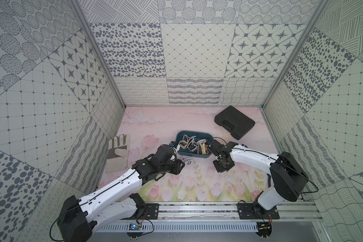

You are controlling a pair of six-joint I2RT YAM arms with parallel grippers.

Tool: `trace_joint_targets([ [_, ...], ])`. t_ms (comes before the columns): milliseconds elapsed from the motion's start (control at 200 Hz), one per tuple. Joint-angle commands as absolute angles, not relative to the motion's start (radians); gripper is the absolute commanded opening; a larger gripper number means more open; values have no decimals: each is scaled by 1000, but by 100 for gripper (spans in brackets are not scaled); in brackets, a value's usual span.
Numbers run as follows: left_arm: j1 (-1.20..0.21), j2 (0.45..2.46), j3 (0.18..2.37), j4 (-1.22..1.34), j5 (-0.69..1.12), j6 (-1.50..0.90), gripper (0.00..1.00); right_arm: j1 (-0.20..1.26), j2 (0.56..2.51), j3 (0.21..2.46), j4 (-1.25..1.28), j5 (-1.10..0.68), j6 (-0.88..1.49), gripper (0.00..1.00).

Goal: Put the watch into the storage box
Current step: Pick up the watch at the center of the board.

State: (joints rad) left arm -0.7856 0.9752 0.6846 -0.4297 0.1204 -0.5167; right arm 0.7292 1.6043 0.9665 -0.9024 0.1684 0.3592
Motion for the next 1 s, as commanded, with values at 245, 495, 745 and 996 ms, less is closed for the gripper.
trace_joint_targets([
  [245,-787,965,684,-426,120,-509,43,715,1626,944,-875,141,367,1],
  [495,-787,957,682,-428,129,-512,43,657,1386,900,-874,-69,354,0],
  [745,-787,940,675,-425,131,-515,42,507,1182,960,-919,-350,326,0],
  [996,-787,939,675,-423,132,-515,43,413,1092,1015,-907,-562,313,0],
])
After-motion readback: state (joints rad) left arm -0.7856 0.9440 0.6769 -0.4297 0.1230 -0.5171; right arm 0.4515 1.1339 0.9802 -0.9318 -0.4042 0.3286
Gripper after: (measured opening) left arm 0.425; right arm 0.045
